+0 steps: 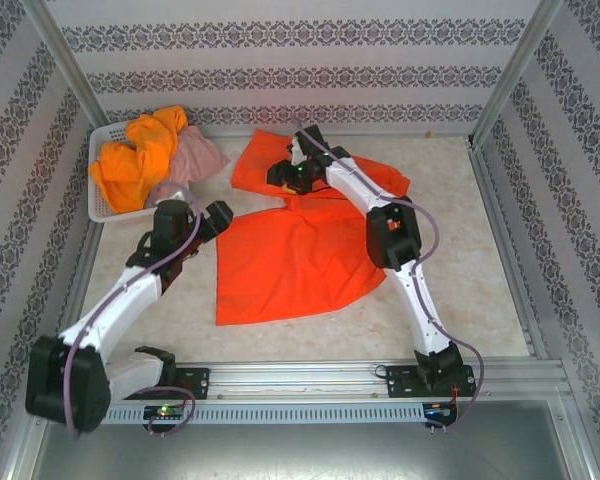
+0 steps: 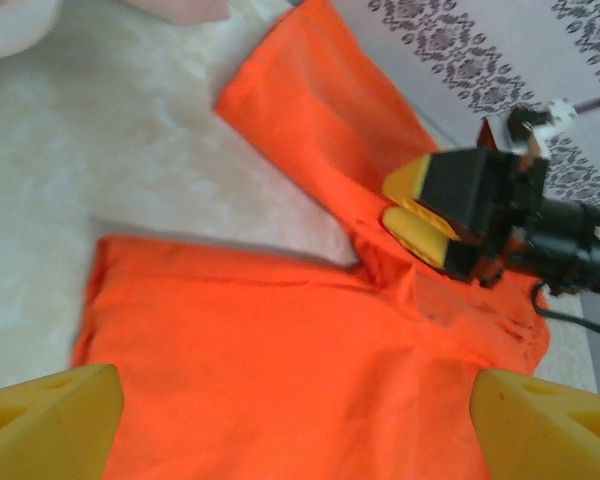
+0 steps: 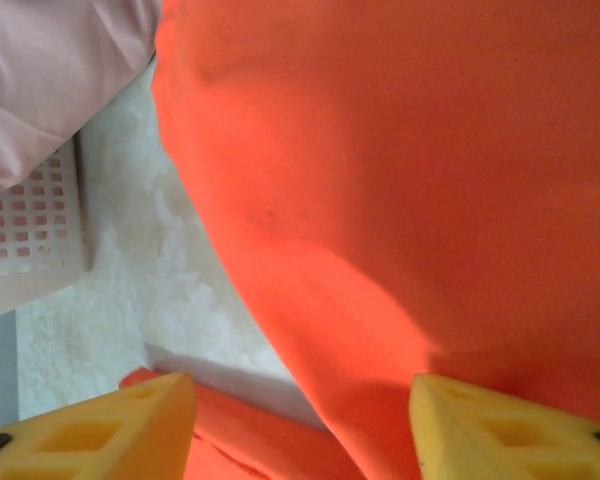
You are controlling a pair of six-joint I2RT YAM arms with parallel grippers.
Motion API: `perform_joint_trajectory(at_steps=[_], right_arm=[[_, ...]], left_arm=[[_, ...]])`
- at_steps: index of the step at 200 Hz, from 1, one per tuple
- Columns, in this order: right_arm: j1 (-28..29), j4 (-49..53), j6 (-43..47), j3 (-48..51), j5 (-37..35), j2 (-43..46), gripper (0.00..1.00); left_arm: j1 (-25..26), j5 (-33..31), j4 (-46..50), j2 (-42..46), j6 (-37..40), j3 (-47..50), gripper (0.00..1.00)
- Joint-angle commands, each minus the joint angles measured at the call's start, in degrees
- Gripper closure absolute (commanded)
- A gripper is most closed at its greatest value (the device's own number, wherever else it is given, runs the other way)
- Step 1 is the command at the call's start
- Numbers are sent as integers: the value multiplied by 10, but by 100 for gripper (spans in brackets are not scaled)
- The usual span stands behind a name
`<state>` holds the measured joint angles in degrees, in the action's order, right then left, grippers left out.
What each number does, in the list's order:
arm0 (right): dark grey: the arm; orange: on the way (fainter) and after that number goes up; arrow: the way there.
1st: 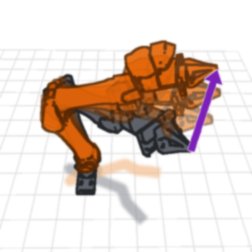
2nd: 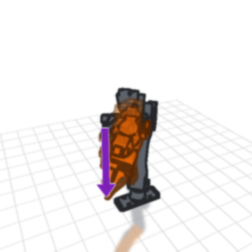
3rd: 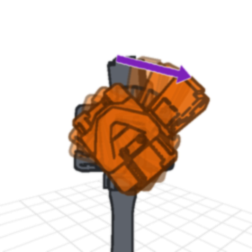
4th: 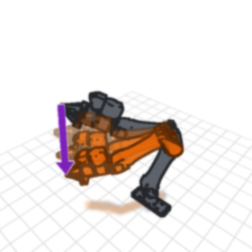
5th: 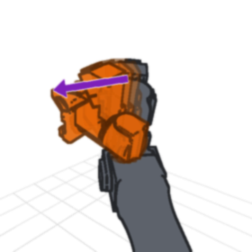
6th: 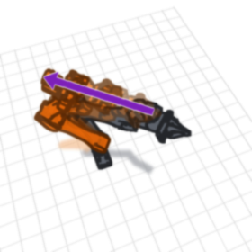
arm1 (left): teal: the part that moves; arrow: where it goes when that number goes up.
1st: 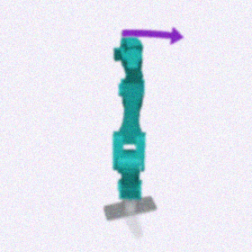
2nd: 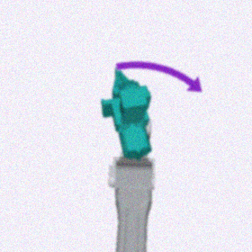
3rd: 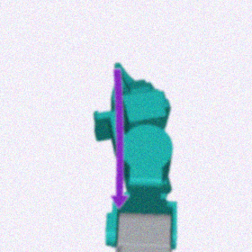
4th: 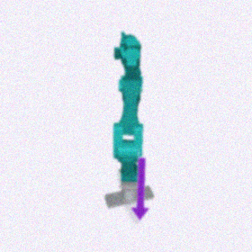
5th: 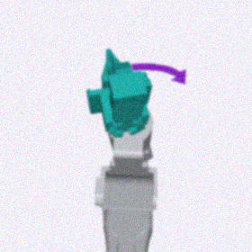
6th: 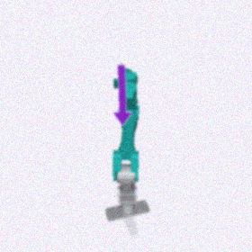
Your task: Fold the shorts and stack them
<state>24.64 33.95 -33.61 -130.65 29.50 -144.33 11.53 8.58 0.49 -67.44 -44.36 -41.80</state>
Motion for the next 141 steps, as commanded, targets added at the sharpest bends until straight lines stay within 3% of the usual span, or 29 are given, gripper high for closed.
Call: perform_joint_trajectory(at_steps=[1,37,90,141], right_arm=[[-16,-25,46,57,-27,137,36],[-45,-104,53,274,-62,290,29],[-82,-147,54,503,-80,440,20],[-104,-228,21,713,-102,562,19]], left_arm=[[-7,44,-40,-90,7,-61,15],[-15,68,-39,-257,-2,-179,27],[-20,73,-3,-444,-11,-335,31],[-19,79,28,-550,-19,-436,33]])
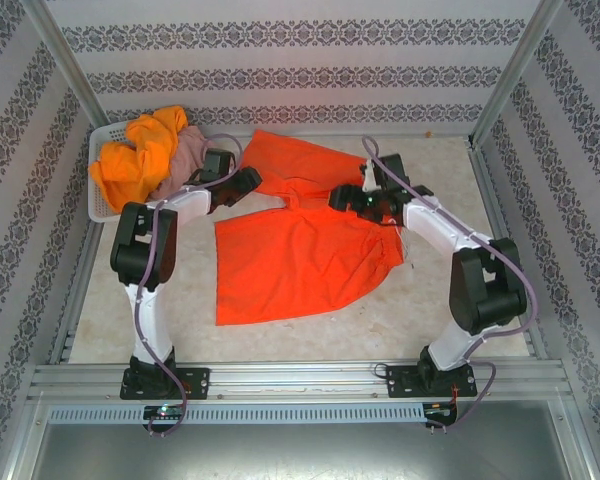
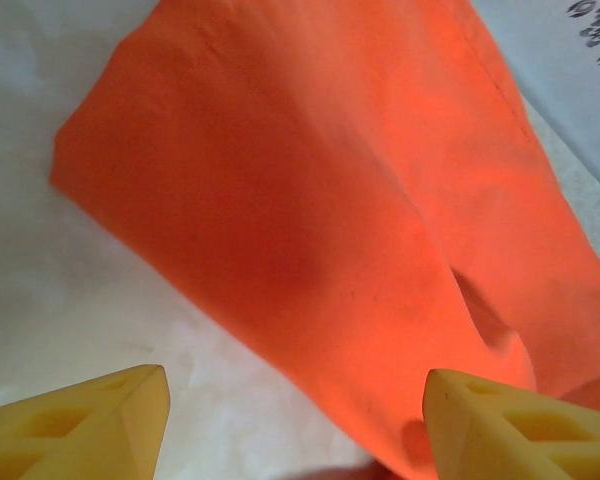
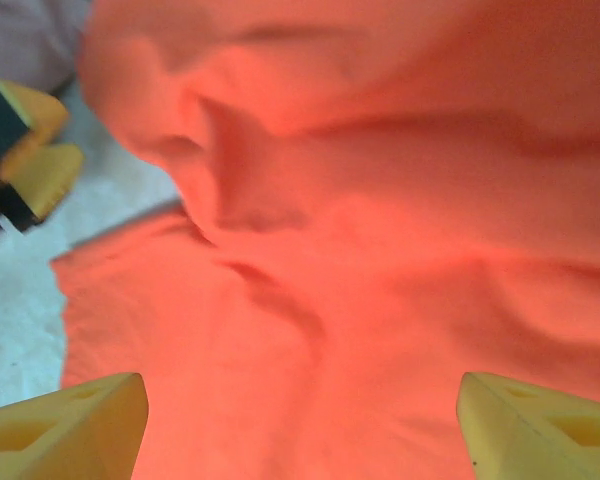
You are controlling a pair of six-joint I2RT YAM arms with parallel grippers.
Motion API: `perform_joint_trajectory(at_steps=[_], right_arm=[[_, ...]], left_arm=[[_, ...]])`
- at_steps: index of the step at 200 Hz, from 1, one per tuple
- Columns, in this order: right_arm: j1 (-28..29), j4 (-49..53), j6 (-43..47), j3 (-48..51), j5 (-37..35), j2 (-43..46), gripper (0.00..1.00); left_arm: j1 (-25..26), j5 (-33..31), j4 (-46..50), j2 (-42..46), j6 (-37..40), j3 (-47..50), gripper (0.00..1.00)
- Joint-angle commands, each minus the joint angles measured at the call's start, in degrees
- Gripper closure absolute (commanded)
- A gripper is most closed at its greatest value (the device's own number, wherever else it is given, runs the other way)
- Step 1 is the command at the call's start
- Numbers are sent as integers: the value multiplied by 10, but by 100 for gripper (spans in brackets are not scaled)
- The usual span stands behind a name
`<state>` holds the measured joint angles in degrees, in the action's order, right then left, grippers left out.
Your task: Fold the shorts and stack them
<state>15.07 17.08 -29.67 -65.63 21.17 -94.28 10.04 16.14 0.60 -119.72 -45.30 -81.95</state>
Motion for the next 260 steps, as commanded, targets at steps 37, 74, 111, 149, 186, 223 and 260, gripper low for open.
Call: perform_joint_trajectory(at_steps=[37,74,111,149,186,223,260], right_arm=[[-13,-100,-35,153,-21,85,19],[-15,-113,-42,200,-21,85,19],[-16,-104,-38,229,-29,91,19],[-17,-95,-39,255,-32,100,19],[-16,-92,-40,284,-30,119,19],[-17,-87,-45,300,-5,164,19],[-16,-40,-29,281,-7,244,19]], left_arm=[[-3,17,33,-72,-15,-81,41],[-4,14,43,-102,-14,-110,74],[-4,-7,111,-66,46,-162,100],[0,-60,282,-11,166,-252,100],[-1,-117,394,10,255,-288,88],[-8,-68,434,27,284,-269,40],[-9,19,315,143,233,-119,7]])
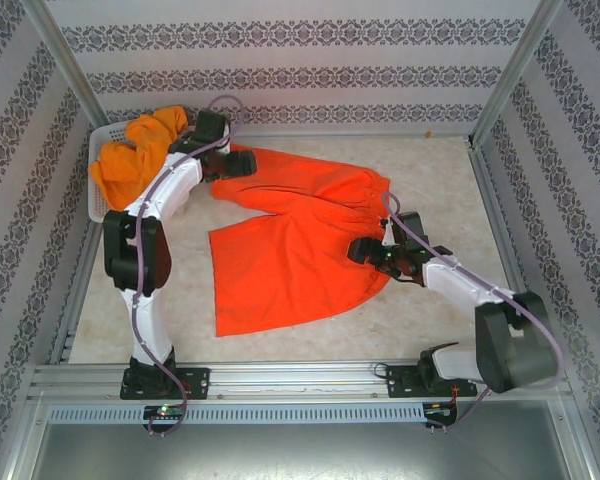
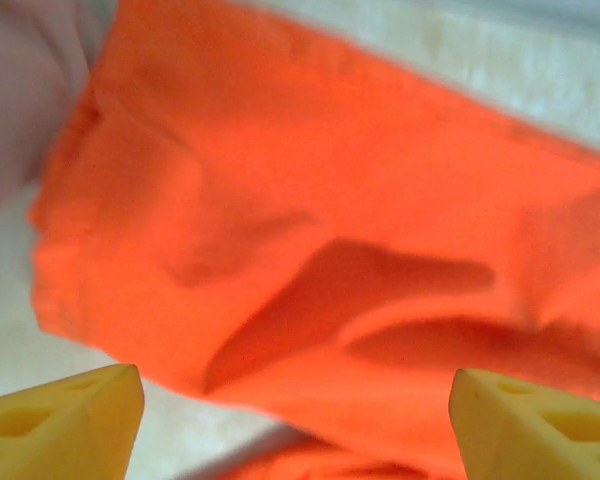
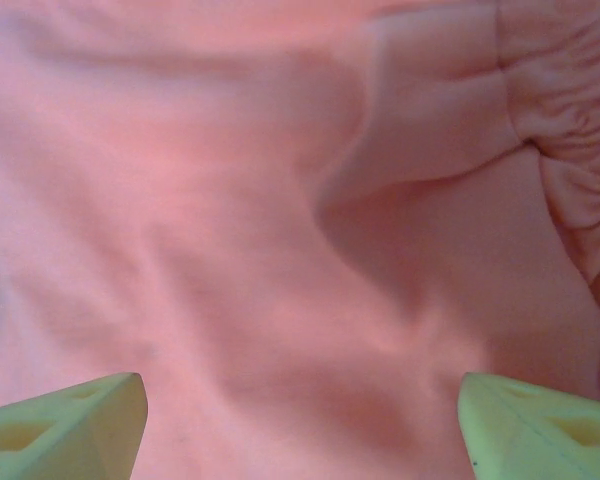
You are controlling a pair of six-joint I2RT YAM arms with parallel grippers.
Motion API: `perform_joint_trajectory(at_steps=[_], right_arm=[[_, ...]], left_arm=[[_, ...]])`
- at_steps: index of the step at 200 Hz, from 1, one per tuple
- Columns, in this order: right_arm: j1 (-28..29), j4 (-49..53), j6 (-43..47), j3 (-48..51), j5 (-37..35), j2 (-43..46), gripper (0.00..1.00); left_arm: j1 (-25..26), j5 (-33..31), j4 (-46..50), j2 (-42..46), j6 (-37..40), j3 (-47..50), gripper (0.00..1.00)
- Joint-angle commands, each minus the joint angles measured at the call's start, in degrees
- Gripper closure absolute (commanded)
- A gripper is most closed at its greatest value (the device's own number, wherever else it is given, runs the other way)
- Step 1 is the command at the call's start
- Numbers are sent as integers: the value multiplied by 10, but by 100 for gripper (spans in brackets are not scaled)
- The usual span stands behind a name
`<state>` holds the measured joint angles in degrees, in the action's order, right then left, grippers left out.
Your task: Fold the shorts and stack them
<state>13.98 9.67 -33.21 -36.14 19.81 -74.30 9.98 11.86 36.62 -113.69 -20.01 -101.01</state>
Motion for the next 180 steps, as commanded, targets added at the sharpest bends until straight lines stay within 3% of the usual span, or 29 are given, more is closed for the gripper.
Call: perform_joint_trajectory(at_steps=[1,35,85,126,180], right_arm=[[-6,34,7,-15,6,45,19],[-6,44,16,-52,-24,60,17],[-14,28,24,-121,-5,-72,17],[-20,14,20,-81,-15,-115,16],[-30,15,18,-4,-24,-94,15]], left_arm=[[-8,63,-49,84,-21,75,6],[-8,111,-126,93,-69,132,0],[-8,137,-257,-9,-143,124,0],[-9,106,-291,-71,-151,136,1],[-15,74,-316,-116,-161,150,1]])
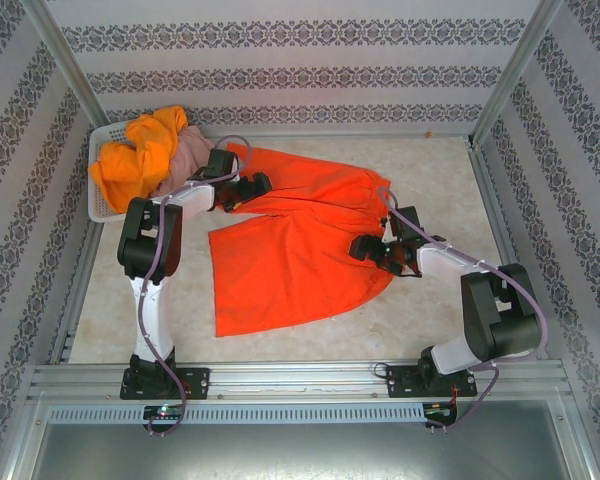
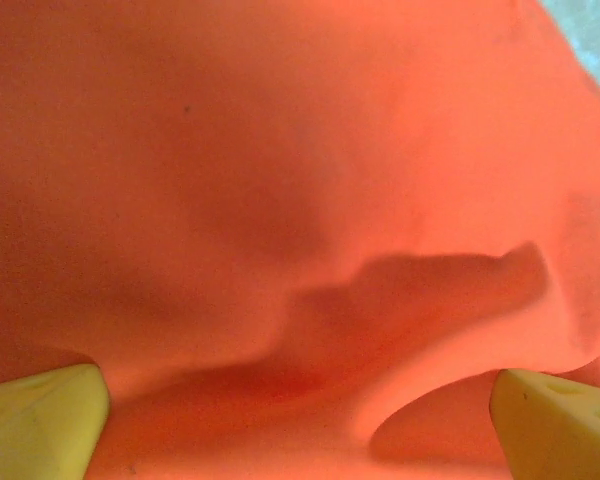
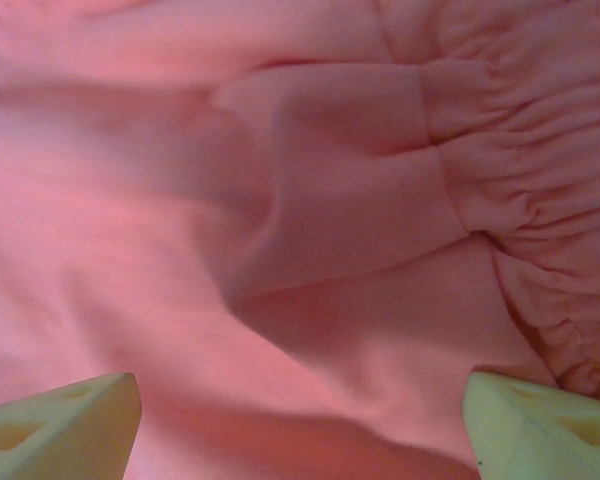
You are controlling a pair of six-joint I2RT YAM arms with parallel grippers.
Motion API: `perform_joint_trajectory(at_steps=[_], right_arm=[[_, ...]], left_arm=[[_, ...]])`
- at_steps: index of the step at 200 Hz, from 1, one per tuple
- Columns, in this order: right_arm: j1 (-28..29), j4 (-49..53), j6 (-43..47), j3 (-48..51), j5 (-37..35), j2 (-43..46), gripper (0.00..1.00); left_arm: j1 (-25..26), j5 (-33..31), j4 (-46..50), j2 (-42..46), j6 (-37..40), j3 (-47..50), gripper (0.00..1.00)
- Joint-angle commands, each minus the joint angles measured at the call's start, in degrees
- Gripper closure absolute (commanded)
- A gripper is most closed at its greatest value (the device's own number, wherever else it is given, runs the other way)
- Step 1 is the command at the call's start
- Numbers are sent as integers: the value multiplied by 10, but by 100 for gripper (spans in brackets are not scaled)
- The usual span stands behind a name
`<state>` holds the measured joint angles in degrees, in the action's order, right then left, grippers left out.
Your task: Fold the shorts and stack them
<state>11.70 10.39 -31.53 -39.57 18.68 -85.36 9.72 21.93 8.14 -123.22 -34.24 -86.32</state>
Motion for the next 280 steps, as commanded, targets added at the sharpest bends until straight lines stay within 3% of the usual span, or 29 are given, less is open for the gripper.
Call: perform_joint_trajectory(at_steps=[1,26,59,89,112,129,157,190,218,280], right_arm=[[-8,8,1,31,-12,17,15],[-13,9,-5,52,8,30,15],[-14,19,-14,69,34,81,16],[-11,38,-23,63,57,167,16],[-7,45,-28,52,31,225,15],[-4,43,-24,35,12,230,7],[-4,35,-12,-25,4,165,6],[-10,25,12,-136,-1,36,6],[-29,13,4,-234,19,-85,6],[-71,24,-30,-407,45,-309,6]], left_arm=[[-13,-28,-32,-21,-20,3,1],[-23,-43,-28,-28,-30,2,1],[-29,-12,-40,17,-30,11,2],[-25,5,-46,160,-20,99,1],[-17,18,-44,293,-18,214,0],[-6,13,-21,381,-21,297,0],[27,-1,-20,500,-60,427,0],[118,-24,-45,565,-113,531,0],[160,-47,-78,564,-142,587,0],[164,-86,-140,498,-135,628,0]])
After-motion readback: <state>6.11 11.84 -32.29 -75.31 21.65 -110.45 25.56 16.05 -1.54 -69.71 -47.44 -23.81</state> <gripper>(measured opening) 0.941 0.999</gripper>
